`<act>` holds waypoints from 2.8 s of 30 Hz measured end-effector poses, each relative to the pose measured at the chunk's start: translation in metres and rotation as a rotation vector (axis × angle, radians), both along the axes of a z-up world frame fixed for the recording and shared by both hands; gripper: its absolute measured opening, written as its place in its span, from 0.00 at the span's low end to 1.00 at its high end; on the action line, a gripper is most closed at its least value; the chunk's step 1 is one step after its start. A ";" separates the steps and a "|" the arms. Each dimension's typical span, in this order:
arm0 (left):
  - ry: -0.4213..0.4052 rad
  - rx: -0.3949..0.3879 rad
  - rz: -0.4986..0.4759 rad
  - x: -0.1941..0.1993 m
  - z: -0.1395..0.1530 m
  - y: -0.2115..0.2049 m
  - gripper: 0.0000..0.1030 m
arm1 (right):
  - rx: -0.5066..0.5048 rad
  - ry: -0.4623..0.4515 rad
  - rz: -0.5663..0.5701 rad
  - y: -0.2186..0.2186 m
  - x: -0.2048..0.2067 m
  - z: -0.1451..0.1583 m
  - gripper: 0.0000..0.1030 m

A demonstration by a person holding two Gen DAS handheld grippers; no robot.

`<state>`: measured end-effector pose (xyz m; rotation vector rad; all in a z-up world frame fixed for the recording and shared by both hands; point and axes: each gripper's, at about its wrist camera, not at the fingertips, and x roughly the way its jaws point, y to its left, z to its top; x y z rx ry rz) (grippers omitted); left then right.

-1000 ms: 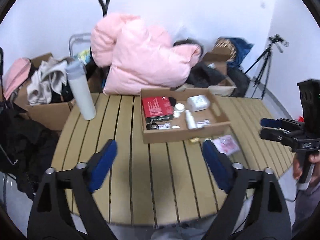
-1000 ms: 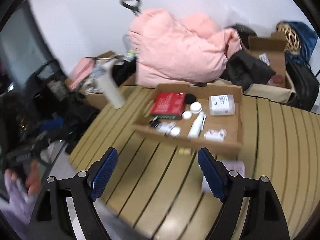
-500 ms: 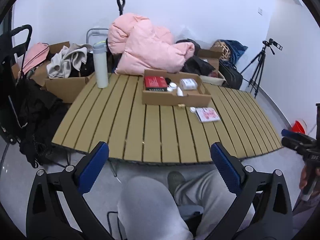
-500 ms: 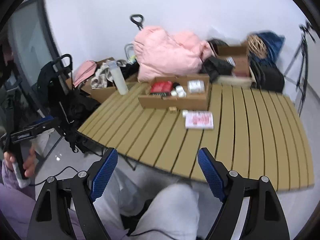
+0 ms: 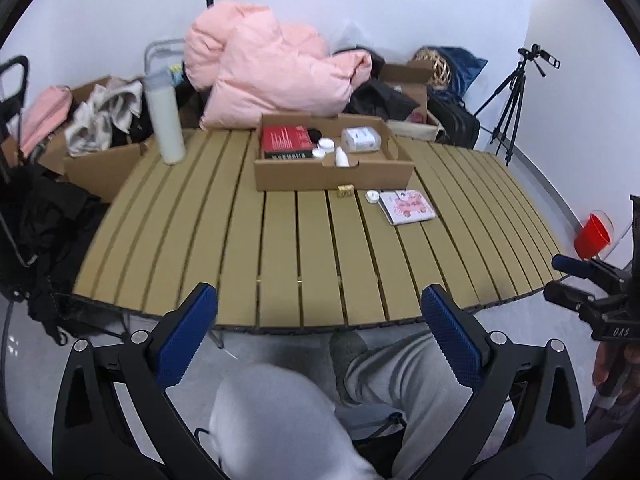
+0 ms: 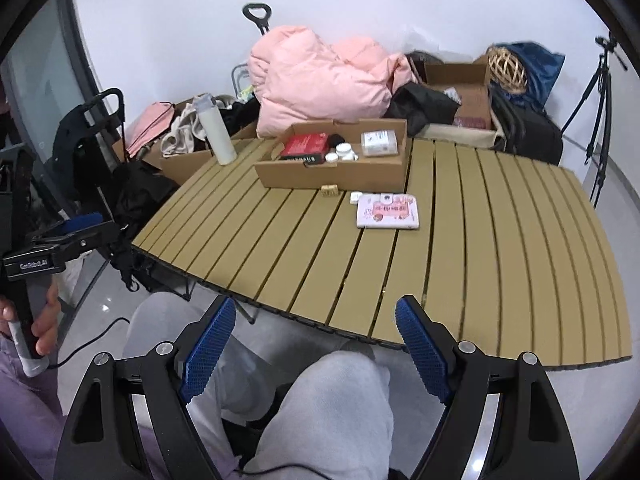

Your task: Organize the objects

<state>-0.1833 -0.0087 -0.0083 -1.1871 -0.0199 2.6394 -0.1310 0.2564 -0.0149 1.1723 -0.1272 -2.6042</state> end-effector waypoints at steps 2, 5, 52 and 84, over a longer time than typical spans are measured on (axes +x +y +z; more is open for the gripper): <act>-0.024 0.010 -0.006 -0.024 -0.011 0.005 0.97 | -0.005 -0.011 0.006 -0.001 -0.019 -0.011 0.83; -0.022 0.016 -0.040 -0.064 -0.019 0.020 0.96 | -0.006 -0.006 0.005 -0.001 -0.059 -0.027 0.83; 0.045 0.056 0.011 -0.160 0.014 0.008 0.29 | 0.161 0.187 0.191 -0.051 -0.222 -0.035 0.30; -0.066 0.119 -0.138 -0.224 -0.001 0.058 0.29 | -0.022 0.126 0.129 -0.003 -0.205 0.034 0.30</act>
